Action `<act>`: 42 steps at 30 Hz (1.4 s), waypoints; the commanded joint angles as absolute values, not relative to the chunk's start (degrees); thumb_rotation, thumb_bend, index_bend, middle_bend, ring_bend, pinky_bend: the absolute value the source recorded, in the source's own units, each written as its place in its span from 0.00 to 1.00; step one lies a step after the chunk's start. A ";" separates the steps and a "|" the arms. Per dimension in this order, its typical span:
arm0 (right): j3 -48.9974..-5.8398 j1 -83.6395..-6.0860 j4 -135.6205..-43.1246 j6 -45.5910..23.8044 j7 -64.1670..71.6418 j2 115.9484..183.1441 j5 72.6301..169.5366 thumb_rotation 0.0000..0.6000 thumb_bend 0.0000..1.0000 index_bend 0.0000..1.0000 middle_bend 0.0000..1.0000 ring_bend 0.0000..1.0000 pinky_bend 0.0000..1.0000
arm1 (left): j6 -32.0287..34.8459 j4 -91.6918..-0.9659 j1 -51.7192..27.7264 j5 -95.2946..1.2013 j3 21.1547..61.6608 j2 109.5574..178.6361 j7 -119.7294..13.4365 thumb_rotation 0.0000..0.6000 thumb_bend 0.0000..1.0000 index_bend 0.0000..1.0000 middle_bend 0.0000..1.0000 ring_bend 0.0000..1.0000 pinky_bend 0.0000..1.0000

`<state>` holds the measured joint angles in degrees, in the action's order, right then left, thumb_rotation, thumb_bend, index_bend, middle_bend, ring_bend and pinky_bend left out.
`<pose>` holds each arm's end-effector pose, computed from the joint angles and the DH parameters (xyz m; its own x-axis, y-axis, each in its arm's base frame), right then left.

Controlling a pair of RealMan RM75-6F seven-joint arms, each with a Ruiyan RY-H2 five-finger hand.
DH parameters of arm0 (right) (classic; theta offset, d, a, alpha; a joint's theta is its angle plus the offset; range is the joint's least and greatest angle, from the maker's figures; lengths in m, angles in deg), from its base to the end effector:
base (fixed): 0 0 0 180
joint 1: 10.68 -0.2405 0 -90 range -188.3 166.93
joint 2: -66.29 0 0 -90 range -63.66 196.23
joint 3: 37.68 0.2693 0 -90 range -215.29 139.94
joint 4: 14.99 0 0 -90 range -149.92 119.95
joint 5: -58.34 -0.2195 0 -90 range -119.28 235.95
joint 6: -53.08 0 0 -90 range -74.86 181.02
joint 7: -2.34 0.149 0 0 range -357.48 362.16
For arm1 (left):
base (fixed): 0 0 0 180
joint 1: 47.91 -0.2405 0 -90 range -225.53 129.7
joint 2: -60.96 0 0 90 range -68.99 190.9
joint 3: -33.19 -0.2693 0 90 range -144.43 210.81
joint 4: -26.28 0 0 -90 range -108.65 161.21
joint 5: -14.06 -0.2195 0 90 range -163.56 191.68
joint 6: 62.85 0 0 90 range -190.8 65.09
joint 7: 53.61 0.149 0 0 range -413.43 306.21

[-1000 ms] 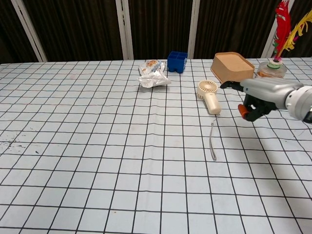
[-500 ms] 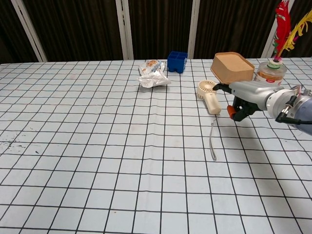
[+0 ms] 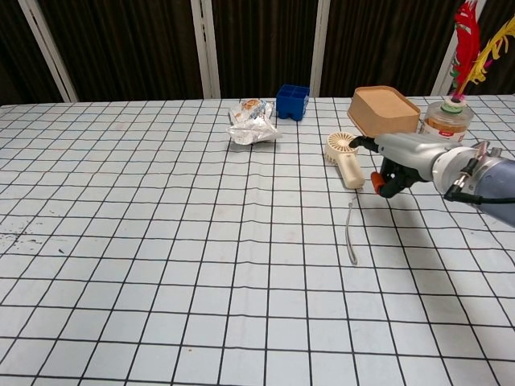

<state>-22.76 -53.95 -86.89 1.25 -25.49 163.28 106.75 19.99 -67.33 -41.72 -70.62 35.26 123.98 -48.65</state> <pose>-0.1907 -0.3920 -0.0515 0.4320 -0.3118 0.8462 -0.9018 -0.1392 0.4091 -0.3257 0.1920 0.1544 0.4701 0.0453 0.8815 0.8826 -0.0128 -0.4700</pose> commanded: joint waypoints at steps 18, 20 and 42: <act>-23.21 -55.33 -83.91 1.87 -24.57 165.61 105.45 1.00 0.71 0.06 0.87 0.89 0.87 | 19.81 -67.28 -41.59 -70.00 35.50 124.05 -48.61 1.00 0.03 0.00 0.00 0.00 0.00; -23.20 -55.38 -83.70 1.78 -24.50 165.72 105.49 1.00 0.71 0.06 0.87 0.89 0.87 | 19.80 -67.29 -41.59 -69.98 35.50 124.05 -48.62 1.00 0.03 0.00 0.00 0.00 0.00; -24.30 -55.62 -81.38 2.49 -26.32 167.27 102.67 1.00 0.72 0.06 0.87 0.89 0.87 | 19.31 -67.65 -41.44 -69.49 35.49 123.94 -48.79 1.00 0.03 0.00 0.00 0.00 0.00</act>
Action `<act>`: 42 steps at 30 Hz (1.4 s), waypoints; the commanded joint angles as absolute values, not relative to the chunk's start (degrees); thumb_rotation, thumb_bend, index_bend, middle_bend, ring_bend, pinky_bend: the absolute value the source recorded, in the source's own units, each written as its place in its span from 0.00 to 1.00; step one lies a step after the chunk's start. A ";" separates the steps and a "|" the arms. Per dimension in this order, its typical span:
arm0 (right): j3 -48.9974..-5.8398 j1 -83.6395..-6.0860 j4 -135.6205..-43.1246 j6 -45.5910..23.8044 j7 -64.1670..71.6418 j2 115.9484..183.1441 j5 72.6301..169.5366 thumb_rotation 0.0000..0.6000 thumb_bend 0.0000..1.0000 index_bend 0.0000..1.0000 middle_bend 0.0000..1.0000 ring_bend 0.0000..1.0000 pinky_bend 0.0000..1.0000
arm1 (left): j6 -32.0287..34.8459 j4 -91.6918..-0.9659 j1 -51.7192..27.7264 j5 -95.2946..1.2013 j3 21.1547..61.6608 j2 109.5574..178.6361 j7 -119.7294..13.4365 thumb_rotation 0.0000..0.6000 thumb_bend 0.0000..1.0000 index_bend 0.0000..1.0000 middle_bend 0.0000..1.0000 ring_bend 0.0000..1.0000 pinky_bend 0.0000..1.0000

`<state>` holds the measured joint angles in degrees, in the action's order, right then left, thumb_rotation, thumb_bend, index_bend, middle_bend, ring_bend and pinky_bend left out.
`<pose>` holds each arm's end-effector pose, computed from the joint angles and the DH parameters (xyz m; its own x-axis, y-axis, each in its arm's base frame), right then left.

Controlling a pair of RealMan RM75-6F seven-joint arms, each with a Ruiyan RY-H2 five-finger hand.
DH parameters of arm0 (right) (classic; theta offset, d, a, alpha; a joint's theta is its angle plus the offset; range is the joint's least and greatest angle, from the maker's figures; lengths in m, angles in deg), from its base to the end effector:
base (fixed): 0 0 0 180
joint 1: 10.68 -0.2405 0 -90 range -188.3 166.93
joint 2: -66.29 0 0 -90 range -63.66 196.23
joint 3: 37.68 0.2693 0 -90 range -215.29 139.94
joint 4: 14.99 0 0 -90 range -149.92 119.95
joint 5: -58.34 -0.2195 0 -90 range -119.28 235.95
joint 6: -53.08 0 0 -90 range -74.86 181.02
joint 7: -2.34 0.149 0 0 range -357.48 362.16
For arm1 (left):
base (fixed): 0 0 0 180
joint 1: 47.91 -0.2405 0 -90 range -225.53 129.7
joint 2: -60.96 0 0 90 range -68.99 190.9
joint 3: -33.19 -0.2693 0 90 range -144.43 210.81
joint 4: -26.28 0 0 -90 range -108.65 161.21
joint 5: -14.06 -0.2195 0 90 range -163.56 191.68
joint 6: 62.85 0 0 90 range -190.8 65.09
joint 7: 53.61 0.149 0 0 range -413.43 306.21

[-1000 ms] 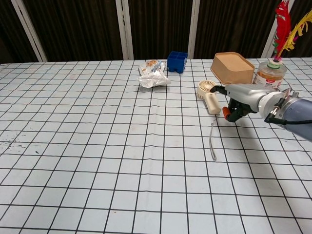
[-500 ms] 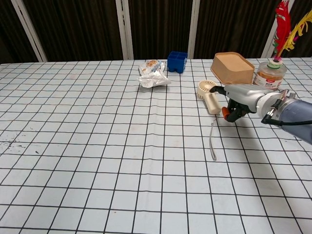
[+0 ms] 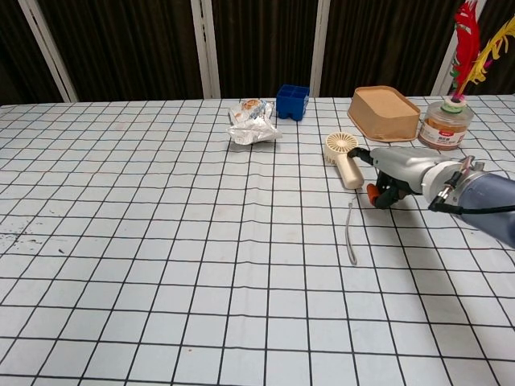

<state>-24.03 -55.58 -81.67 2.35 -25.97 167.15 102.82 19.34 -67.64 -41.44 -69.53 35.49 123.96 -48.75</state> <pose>-0.1977 -0.3931 -0.0731 0.4298 -0.3544 0.8305 -0.9006 -0.1023 0.4225 -0.3265 0.1943 0.1541 0.4616 0.0525 0.8855 0.8867 0.0004 -0.4623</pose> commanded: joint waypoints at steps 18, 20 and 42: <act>-22.55 -55.72 -83.01 -1.57 -25.16 166.82 105.32 1.00 0.73 0.07 0.87 0.89 0.87 | 19.37 -67.96 -41.54 -69.33 35.47 123.83 -49.03 1.00 0.03 0.00 0.00 0.00 0.00; -21.69 -55.62 -84.08 -3.29 -24.22 166.07 106.80 1.00 0.73 0.07 0.87 0.89 0.87 | 19.39 -67.95 -41.55 -69.26 35.50 123.84 -49.01 1.00 0.03 0.00 0.00 0.00 0.00; -40.31 -34.05 -116.52 -25.01 -17.47 134.83 134.24 1.00 0.47 0.00 0.00 0.00 0.06 | 21.18 -67.67 -42.31 -70.87 35.09 123.89 -49.89 1.00 0.03 0.00 0.00 0.00 0.00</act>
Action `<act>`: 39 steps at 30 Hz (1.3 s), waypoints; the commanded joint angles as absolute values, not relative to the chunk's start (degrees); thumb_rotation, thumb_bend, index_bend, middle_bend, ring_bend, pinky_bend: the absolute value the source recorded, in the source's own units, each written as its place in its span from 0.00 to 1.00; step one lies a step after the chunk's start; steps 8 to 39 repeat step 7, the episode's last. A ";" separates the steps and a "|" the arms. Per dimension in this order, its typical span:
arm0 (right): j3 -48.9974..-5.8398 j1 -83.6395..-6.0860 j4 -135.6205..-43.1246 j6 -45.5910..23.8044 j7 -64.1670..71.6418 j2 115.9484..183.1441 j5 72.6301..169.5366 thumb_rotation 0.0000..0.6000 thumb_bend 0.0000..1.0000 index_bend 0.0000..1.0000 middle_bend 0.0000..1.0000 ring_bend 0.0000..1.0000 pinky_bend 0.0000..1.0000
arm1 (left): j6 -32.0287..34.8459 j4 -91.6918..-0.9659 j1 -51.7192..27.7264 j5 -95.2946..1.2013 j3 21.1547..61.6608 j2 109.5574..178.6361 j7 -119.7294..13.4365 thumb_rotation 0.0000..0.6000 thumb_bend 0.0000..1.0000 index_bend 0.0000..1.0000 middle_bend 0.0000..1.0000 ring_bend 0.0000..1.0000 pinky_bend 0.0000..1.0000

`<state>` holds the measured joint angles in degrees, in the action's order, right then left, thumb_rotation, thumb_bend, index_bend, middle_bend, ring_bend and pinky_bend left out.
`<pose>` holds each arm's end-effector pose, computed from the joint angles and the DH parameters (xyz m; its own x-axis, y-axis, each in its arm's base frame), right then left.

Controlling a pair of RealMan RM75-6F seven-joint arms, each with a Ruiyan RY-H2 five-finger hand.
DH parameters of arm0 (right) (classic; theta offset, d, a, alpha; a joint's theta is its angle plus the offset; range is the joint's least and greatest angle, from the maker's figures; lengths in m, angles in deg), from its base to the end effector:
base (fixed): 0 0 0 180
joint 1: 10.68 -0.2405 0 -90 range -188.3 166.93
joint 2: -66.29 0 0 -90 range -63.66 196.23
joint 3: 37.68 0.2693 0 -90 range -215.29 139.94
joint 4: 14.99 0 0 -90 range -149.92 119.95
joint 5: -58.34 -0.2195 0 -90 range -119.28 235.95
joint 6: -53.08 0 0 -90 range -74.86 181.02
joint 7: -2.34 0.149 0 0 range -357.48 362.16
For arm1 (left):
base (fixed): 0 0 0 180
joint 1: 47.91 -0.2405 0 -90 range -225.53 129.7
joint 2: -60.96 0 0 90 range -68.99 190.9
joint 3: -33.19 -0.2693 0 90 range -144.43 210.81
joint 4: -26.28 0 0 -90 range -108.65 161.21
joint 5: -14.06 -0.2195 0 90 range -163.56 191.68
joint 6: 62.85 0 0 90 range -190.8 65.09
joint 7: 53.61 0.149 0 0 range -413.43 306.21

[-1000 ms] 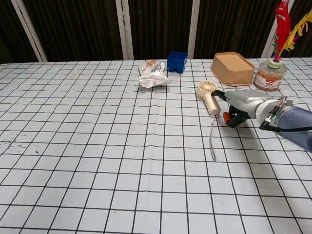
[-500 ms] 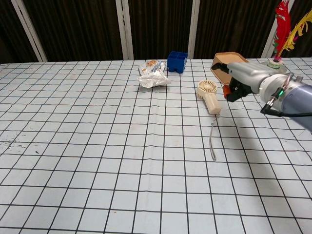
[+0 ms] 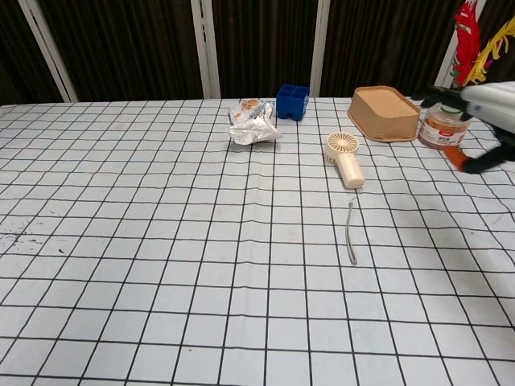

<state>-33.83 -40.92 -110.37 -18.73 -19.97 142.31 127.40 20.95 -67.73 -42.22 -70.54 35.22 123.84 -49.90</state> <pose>-0.2258 -0.3053 0.0593 0.5068 -0.1029 0.8559 -0.8507 -0.2206 0.4772 -0.3254 0.1889 0.1568 0.4464 0.0340 0.8942 0.8947 -0.0020 -0.4466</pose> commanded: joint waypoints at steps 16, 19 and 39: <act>-47.21 -23.61 -112.21 -37.11 -10.64 130.49 145.48 1.00 0.46 0.00 0.00 0.00 0.06 | 22.35 -67.35 -42.74 -72.39 34.52 124.69 -48.34 1.00 0.03 0.00 0.00 0.00 0.00; -47.21 -23.61 -112.21 -37.11 -10.64 130.49 145.48 1.00 0.46 0.00 0.00 0.00 0.06 | 22.35 -67.35 -42.74 -72.39 34.52 124.69 -48.34 1.00 0.03 0.00 0.00 0.00 0.00; -47.21 -23.61 -112.21 -37.11 -10.64 130.49 145.48 1.00 0.46 0.00 0.00 0.00 0.06 | 22.35 -67.35 -42.74 -72.39 34.52 124.69 -48.34 1.00 0.03 0.00 0.00 0.00 0.00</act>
